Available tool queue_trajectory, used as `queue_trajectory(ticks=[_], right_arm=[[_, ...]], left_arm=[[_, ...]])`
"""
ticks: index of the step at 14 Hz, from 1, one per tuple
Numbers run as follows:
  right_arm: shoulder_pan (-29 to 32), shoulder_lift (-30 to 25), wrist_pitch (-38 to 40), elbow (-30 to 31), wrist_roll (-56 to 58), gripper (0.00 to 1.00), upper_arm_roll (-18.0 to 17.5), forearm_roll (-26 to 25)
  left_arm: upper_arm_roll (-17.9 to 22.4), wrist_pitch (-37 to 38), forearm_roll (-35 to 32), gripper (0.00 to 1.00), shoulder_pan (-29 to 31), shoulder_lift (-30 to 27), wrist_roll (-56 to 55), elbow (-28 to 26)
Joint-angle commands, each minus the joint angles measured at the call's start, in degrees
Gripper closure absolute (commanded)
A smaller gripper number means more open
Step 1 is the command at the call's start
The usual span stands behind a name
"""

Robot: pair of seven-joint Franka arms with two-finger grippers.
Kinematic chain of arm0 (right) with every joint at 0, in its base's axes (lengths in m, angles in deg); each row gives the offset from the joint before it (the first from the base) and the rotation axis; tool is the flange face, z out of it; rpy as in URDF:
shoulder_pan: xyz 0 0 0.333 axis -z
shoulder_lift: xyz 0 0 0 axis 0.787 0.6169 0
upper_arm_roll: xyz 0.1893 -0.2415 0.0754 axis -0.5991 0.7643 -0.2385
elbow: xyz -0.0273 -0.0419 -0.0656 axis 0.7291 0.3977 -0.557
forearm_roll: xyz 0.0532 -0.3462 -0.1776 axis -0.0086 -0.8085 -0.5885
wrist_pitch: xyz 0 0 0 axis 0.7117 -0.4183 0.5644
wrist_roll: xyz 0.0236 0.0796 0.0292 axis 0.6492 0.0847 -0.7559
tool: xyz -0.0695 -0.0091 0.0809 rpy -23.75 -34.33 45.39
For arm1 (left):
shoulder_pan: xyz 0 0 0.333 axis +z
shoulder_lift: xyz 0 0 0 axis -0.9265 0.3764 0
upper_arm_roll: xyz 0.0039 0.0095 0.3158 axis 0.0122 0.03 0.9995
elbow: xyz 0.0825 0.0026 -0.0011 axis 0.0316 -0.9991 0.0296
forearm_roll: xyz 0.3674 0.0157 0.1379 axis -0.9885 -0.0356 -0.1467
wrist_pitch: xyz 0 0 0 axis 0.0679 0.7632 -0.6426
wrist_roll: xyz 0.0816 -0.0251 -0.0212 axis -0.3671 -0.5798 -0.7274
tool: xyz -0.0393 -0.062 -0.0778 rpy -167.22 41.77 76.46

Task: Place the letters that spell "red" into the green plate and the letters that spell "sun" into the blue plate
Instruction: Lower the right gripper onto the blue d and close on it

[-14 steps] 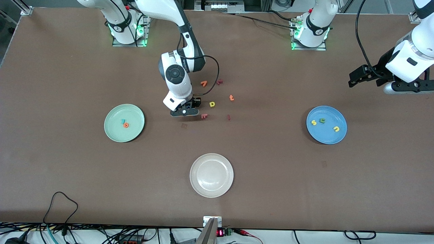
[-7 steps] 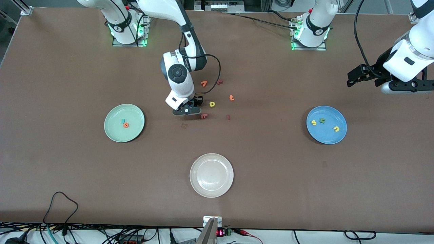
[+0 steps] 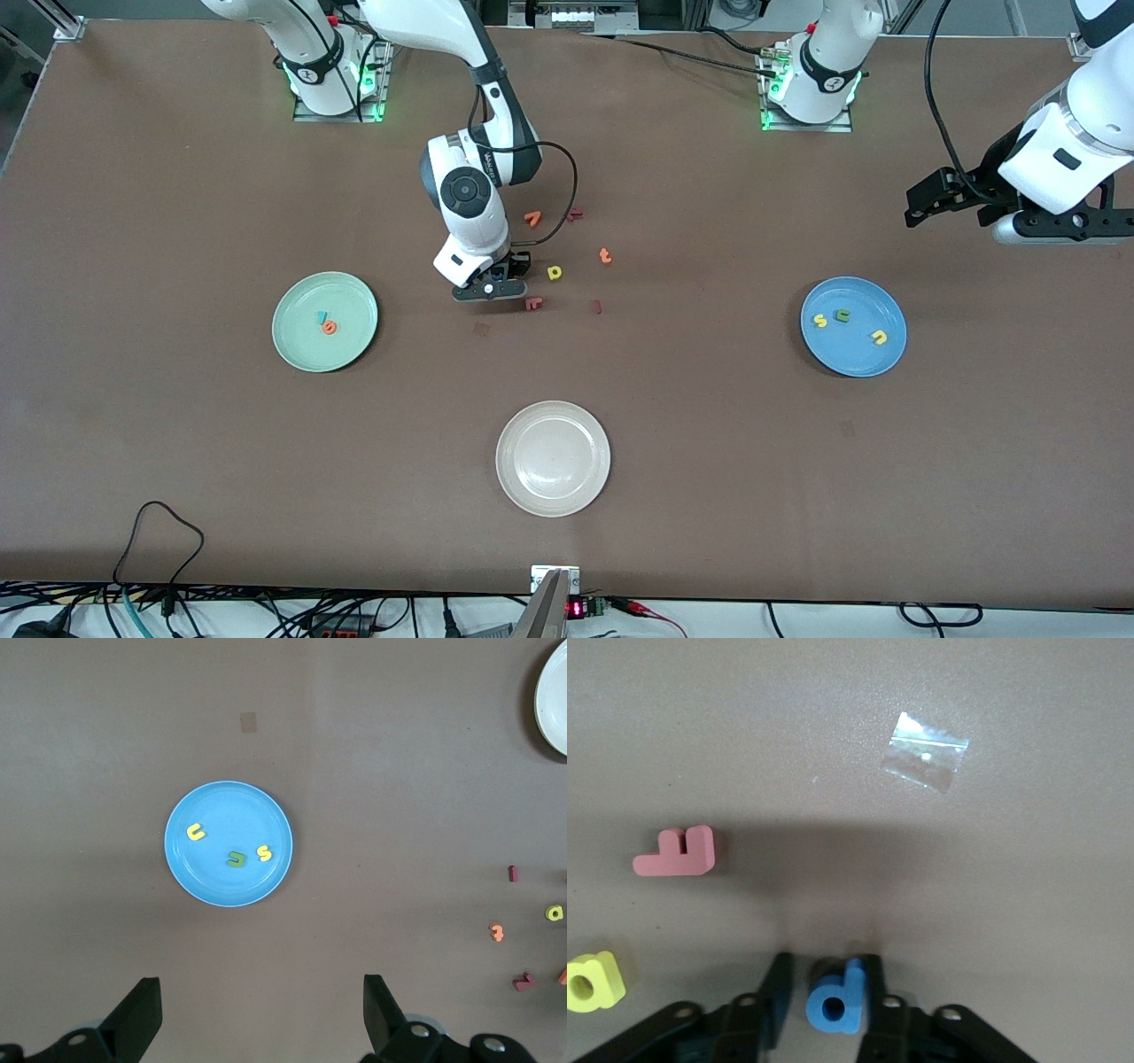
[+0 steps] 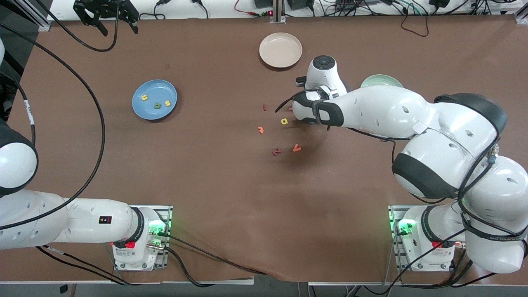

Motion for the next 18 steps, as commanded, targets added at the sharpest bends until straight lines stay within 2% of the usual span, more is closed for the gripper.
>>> queue_trajectory(ticks=[1,4,14,15,16,18], right_arm=[[-0.77,1.09,0.61,-0.05,0.28,0.87,0.19,0.96],[-0.68,0.92,0.52,-0.40,0.20,0.97,0.27,0.96],[-0.95,0.74,0.61,-0.40,-0.24,0.95,0.28,0.96],[-0.86,0.74,0.61,-0.40,-0.16,0.90,0.28,0.96],[-0.77,0.74,0.61,-0.40,-0.24,0.76,0.28,1.05],[-0.77,0.74,1.05,-0.32,-0.16,0.65,0.27,0.96]], left_arm=[[0.11,0.72,0.42,0.00,-0.48,-0.15,1.05,0.59],[0.11,0.63,0.42,0.00,-0.31,-0.15,1.05,0.59],[0.11,0.72,0.42,0.00,-0.22,-0.06,1.14,0.59],[0.11,0.72,0.42,0.00,-0.22,-0.15,1.14,0.59],[0.11,0.72,0.42,0.00,-0.22,-0.15,1.14,0.59],[0.11,0.72,0.42,0.00,-0.13,-0.15,1.14,0.59]])
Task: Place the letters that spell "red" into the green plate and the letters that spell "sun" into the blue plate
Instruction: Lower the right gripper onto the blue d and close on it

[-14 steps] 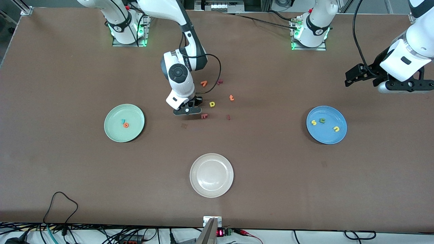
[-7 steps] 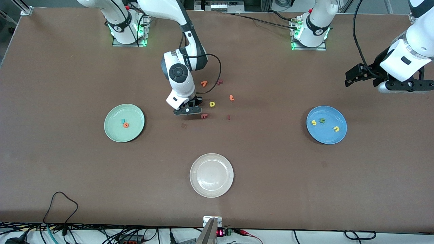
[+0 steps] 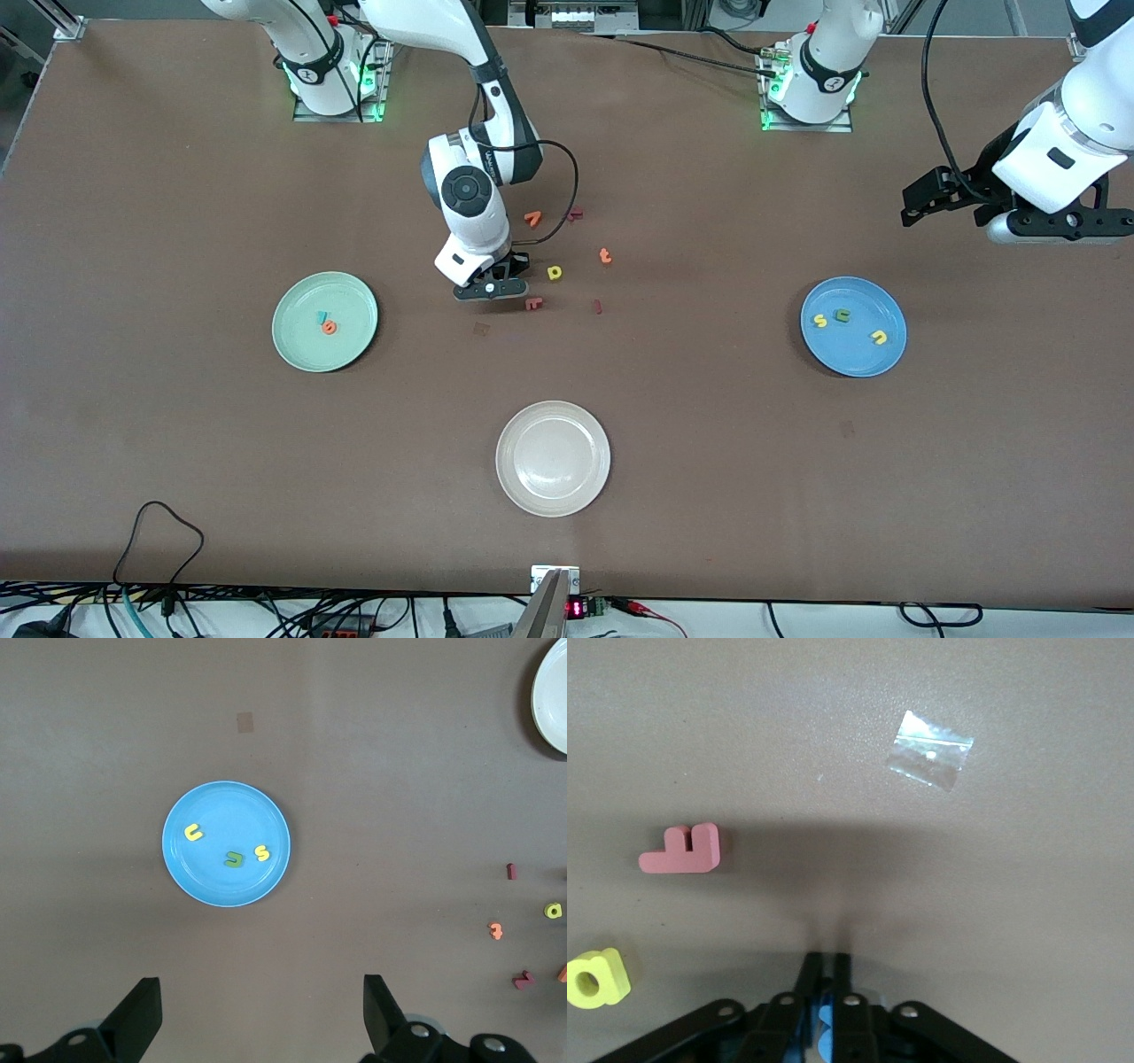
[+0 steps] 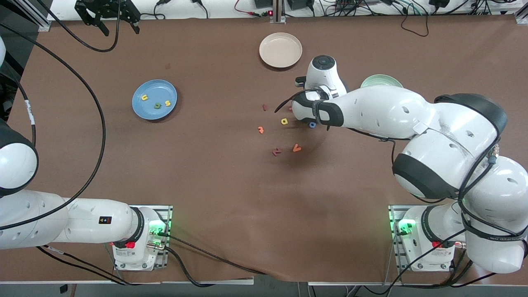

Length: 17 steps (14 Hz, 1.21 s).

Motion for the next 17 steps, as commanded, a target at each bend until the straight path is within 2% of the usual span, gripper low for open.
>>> queue_trajectory(ticks=[1,8,17], right_arm=[[-0.70,0.77,1.06,-0.37,-0.07,0.62,0.25,0.96],[-2.10,-0.20,7.55,-0.02,-0.33,0.61,0.69,0.79],[-2.46,-0.37,8.09,1.03,0.02,0.62,0.78,0.08]], left_arm=[[0.12,0.72,0.42,0.00,0.11,-0.15,1.09,0.58],[0.12,0.72,0.42,0.00,0.11,-0.06,1.09,0.58],[0.12,0.72,0.42,0.00,0.28,-0.06,1.09,0.49]])
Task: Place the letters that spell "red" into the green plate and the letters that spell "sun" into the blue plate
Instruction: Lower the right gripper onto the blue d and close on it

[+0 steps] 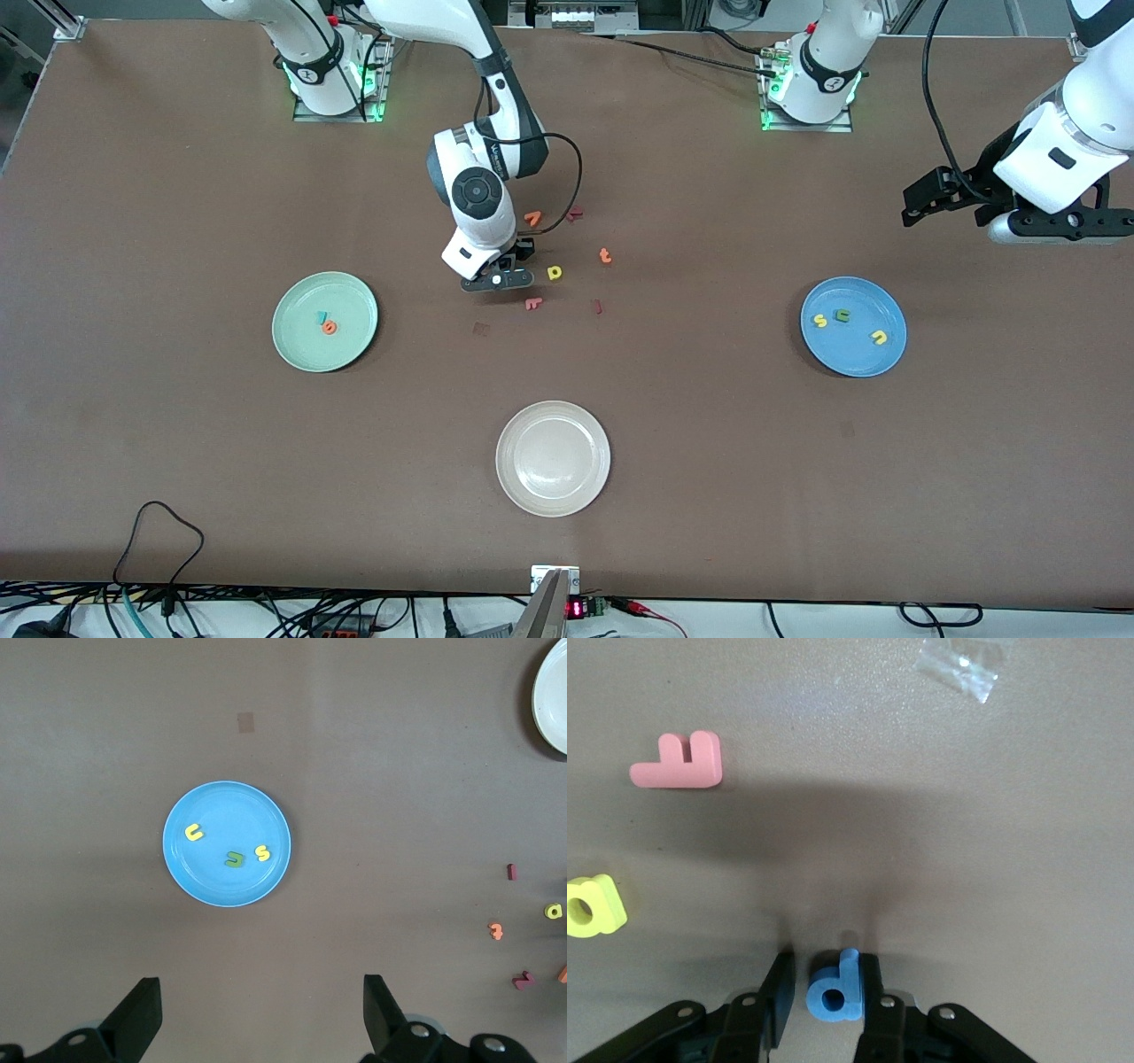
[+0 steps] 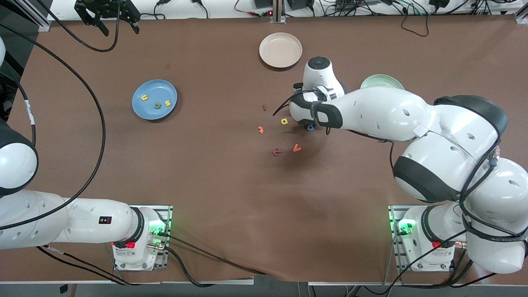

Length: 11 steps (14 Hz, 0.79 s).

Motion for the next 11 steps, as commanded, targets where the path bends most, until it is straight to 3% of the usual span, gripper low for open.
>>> queue_trajectory(ticks=[1,7,11], right_arm=[[-1.29,-0.06,1.06,1.62,0.02,0.62,0.42,0.10],[-2.78,-0.23,3.43,1.71,0.02,0.63,1.55,-0.08],[-3.23,0.12,3.52,1.62,0.02,0.70,2.18,-0.43]], left_arm=[[0.06,0.72,0.42,0.00,0.25,-0.06,1.08,0.49],[0.15,0.72,0.42,0.00,0.25,-0.06,1.26,0.49],[0.06,0.72,0.42,0.00,0.25,-0.06,1.26,0.49]])
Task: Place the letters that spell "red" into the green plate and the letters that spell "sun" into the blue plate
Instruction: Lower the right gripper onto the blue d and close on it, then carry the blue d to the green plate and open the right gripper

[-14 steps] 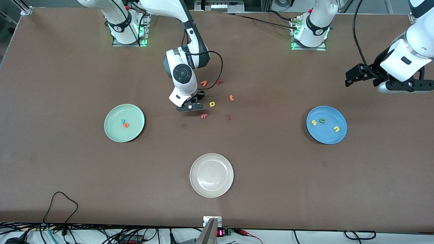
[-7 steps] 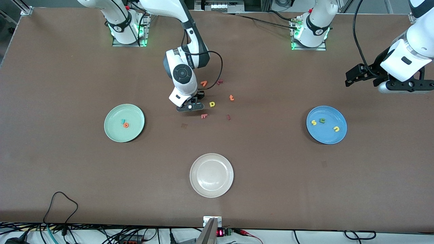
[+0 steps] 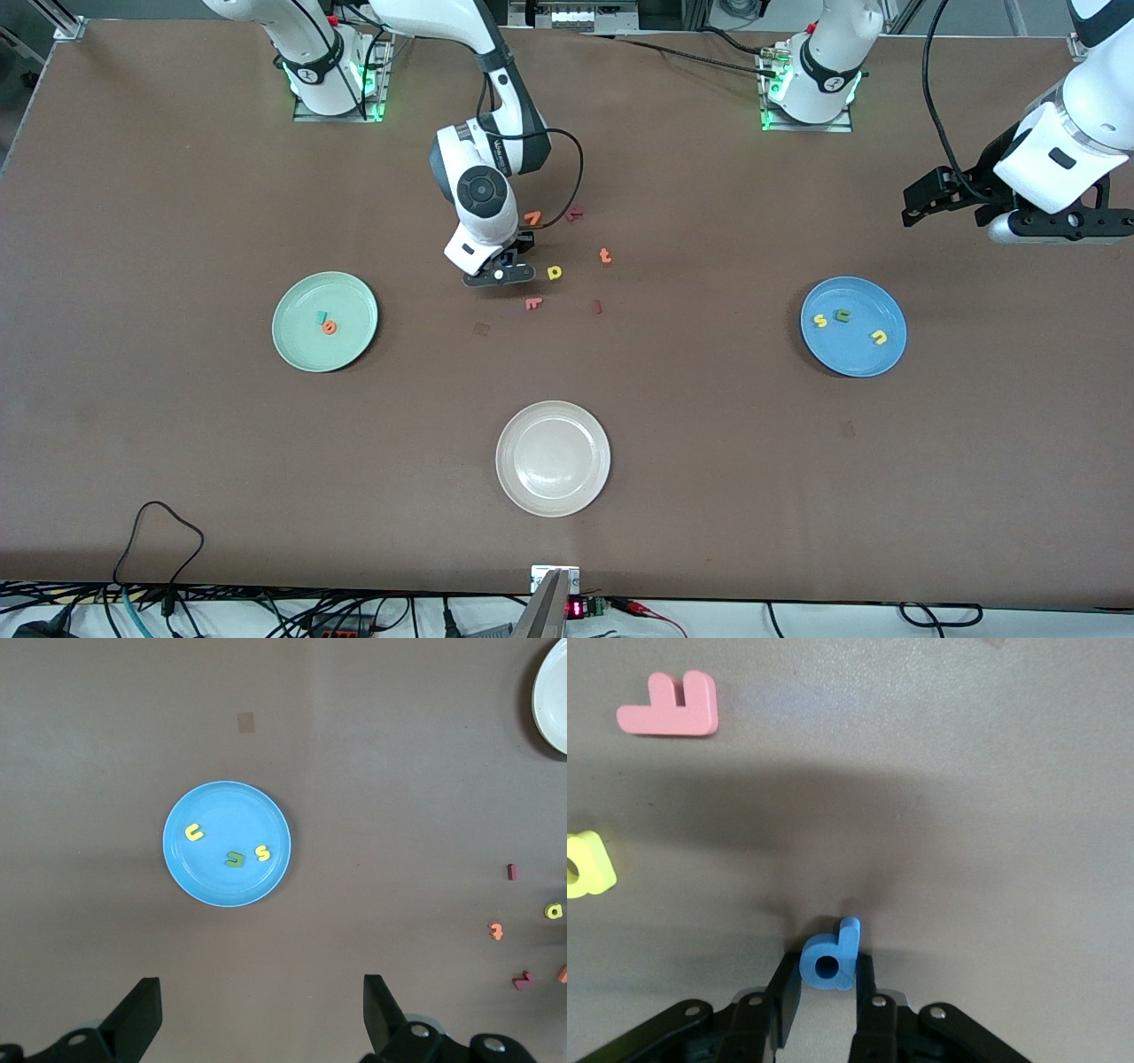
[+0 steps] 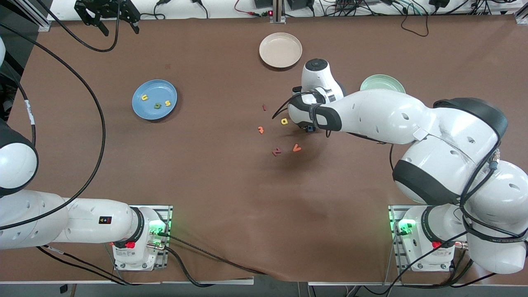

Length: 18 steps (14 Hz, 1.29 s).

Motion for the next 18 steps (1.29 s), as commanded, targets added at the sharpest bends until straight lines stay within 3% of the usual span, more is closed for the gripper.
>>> queue_trajectory(ticks=[1,5,7,11,13,15,18], right_arm=[[-0.64,0.35,0.30,1.20,0.01,0.71,0.81,-0.47],[-0.29,0.18,0.12,0.76,0.01,0.79,1.16,-0.48],[-1.34,-0.52,0.48,0.32,-0.08,0.83,3.35,-0.39],[-3.36,-6.23,6.61,-0.73,0.01,0.85,14.23,-0.48],[-3.36,-6.24,7.60,-1.52,1.15,0.85,20.30,-1.69],[-0.57,-5.63,7.60,-1.09,5.70,0.85,23.12,-3.63],[7.34,-4.83,7.34,0.57,15.63,0.84,23.40,-3.73]], left_arm=[[0.05,0.72,0.42,0.00,0.25,-0.06,1.23,0.49],[0.05,0.72,0.42,0.00,0.25,-0.06,1.23,0.49],[0.05,0.72,0.42,0.00,0.25,-0.06,1.23,0.49],[0.05,0.81,0.42,0.00,0.25,-0.06,1.23,0.49],[0.05,0.81,0.42,0.00,0.25,-0.06,1.23,0.49],[0.05,0.81,0.42,0.00,0.25,-0.06,1.23,0.49],[0.05,0.81,0.42,0.00,0.25,-0.06,1.23,0.49]])
